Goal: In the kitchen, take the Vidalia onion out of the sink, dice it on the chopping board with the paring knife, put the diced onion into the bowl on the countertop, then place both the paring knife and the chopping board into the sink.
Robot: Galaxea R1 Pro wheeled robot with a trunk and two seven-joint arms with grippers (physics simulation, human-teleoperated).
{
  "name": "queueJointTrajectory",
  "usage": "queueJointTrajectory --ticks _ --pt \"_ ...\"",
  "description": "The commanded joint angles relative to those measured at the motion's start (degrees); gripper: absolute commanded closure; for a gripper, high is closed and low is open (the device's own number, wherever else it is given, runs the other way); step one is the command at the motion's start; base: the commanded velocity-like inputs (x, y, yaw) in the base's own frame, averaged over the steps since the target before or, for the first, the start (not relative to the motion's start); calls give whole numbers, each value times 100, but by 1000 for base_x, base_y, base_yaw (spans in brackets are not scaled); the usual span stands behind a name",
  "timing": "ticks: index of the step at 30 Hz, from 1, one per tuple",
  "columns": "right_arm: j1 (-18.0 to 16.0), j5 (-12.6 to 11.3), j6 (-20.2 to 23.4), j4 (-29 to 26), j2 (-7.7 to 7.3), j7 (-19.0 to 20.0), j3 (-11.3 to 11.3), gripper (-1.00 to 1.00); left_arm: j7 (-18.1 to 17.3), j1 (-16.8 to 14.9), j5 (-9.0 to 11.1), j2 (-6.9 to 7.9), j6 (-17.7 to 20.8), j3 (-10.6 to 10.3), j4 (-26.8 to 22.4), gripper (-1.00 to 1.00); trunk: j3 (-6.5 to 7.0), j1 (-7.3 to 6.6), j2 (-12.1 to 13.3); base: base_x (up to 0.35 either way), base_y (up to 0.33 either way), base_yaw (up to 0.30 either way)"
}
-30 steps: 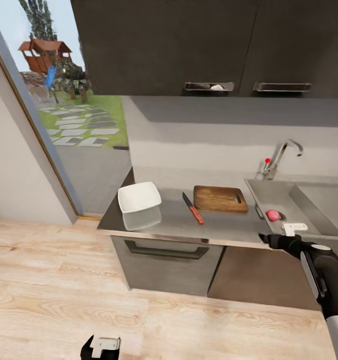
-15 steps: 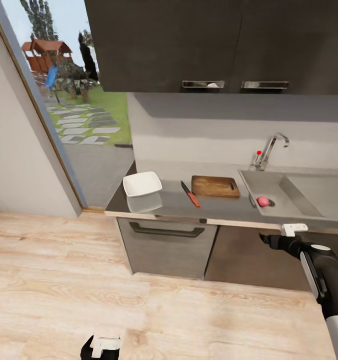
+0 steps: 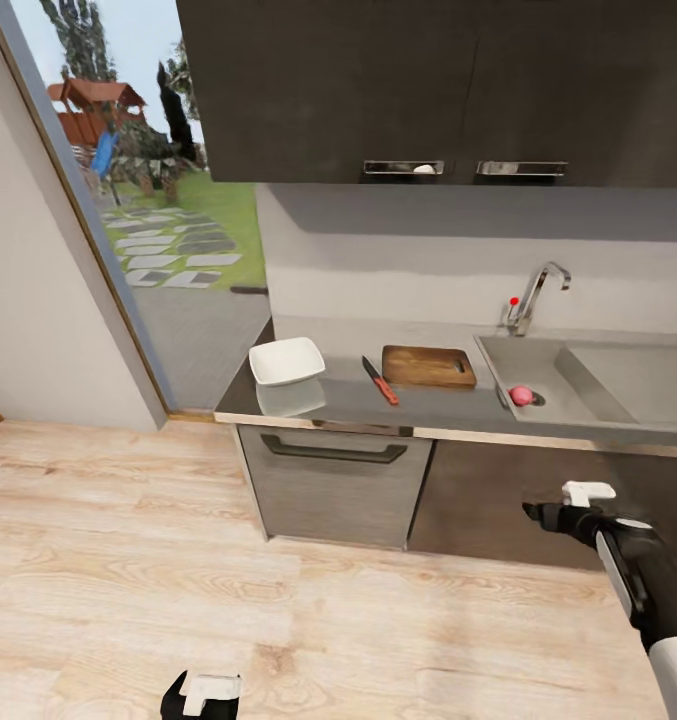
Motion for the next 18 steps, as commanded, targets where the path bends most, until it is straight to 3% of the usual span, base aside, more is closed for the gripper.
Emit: queueJointTrajectory --ticks 1,10,12,15,18 --pt "-8 51 -295 368 0 -22 -27 -100 59 -12 -43 -3 -25 -36 26 -100 -9 2 -10 -2 0 0" --pt "-7 48 -2702 2894 0 -812 -33 -100 51 -12 -43 -2 -22 -36 22 -100 -9 2 -10 0 0 0" --pt "-7 48 -3085 3346 -1 -856 -32 -100 51 -12 -43 -2 -22 -36 21 -100 -9 2 -10 0 0 0" --pt "-5 46 -4203 4428 5 -912 -25 -100 51 -12 -43 -4 -20 -36 20 -100 -9 2 -10 0 0 0" --pt "16 39 -4909 4860 54 -931 -14 -100 51 -12 -43 -8 -21 -36 19 -100 -9 2 -10 0 0 0"
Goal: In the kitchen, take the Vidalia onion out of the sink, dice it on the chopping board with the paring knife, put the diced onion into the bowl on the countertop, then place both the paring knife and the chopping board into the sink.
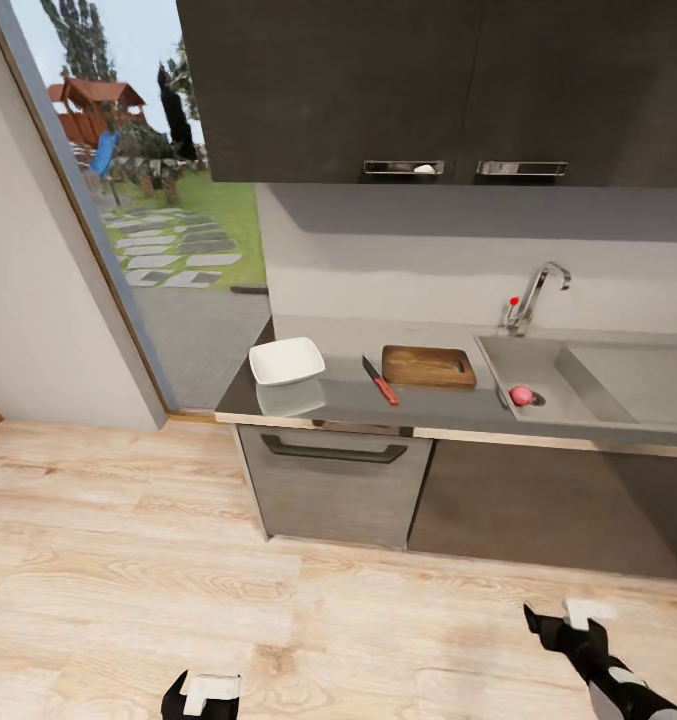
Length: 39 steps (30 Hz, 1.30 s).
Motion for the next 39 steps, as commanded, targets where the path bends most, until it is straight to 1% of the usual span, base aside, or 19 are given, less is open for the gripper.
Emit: queueJointTrajectory --ticks 1,3,4,5,8,10,14,23,32,39 --pt "4 50 -131 69 18 18 -51 -100 60 -11 -42 -3 -28 -35 24 -100 -9 3 -9 0 0 0" --pt "76 43 -401 208 150 12 -47 -100 60 -11 -42 -5 -29 -35 24 -100 -9 3 -9 0 0 0" --pt "279 39 -535 273 369 10 -47 -100 64 -11 -42 -5 -29 -35 24 -100 -9 3 -9 0 0 0" --pt "363 38 -557 284 442 9 -48 -100 65 -11 -42 -5 -27 -35 24 -100 -9 3 -9 0 0 0" --pt "464 38 -581 296 570 6 -50 -100 67 -11 -42 -5 -27 -35 24 -100 -9 3 -9 2 -6 0" --pt "499 40 -589 300 622 3 -51 -100 68 -11 -42 -9 -28 -35 24 -100 -9 3 -9 41 -77 0" --pt "527 37 -590 303 665 -25 -53 -100 75 -11 -42 -29 -23 -35 24 -100 -9 3 -9 84 -168 0" --pt "534 36 -589 298 675 -233 -53 -100 70 -11 -42 -64 -20 -35 24 -100 -6 3 -9 137 -268 -28" --pt "535 31 -589 297 681 -279 -53 -100 68 -11 -40 -75 -20 -35 27 -100 34 3 -9 137 -288 -170" --pt "535 28 -589 296 681 -281 -53 -100 68 -11 -42 -76 -20 -35 29 -100 75 3 -9 61 -307 -196"
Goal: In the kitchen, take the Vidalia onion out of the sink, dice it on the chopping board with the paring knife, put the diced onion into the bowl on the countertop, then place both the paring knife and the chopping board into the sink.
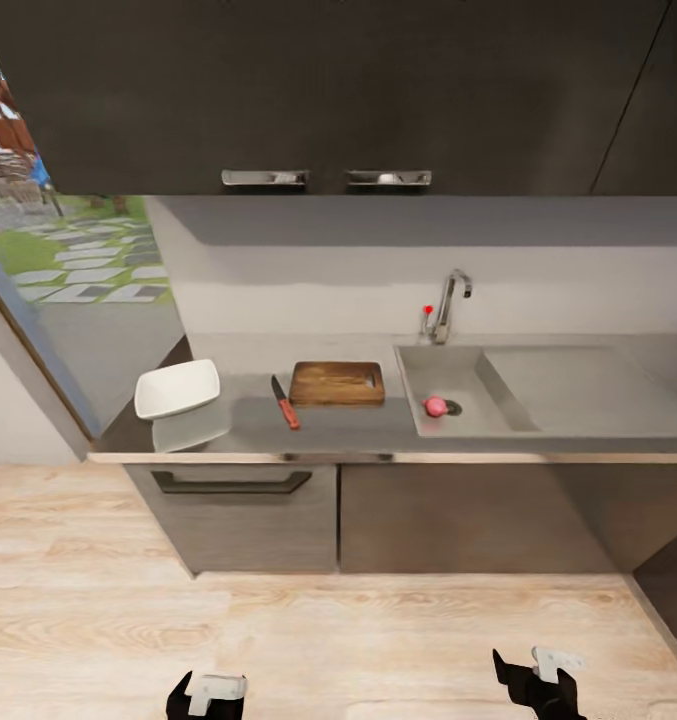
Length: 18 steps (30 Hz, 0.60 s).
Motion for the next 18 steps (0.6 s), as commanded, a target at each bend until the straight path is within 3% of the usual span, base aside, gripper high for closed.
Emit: queueJointTrajectory --ticks 1,18 --pt "-4 51 -18 7 -2 20 -52 -100 60 -12 -43 -3 -30 -35 27 -100 -3 3 -9 18 -311 -197" --pt "-2 51 -15 6 1 16 -52 -100 60 -12 -42 -3 -30 -35 24 -100 91 3 -9 3 -313 -167"
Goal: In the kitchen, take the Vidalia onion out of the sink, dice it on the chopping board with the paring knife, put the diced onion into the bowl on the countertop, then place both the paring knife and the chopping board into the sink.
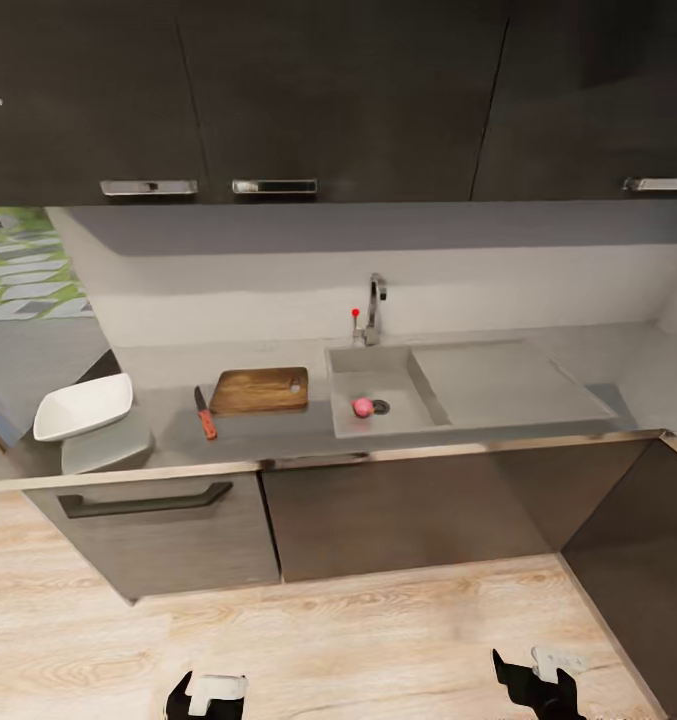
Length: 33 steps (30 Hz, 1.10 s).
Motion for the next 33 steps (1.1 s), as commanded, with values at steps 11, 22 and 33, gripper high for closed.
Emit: queueJointTrajectory --ticks 11,22,33 --pt "-6 54 -12 7 -2 14 -52 -100 60 -12 -43 -20 -30 -35 33 -100 -6 3 -10 -80 -166 -10" --pt "-6 55 -12 7 -2 6 -52 -100 60 -12 -43 -20 -30 -35 33 -100 -6 3 -10 -313 -33 0" --pt "-6 59 -12 7 -2 5 -52 -100 59 -5 -50 -325 1814 5 -479 -100 -6 3 -10 -125 -44 0"
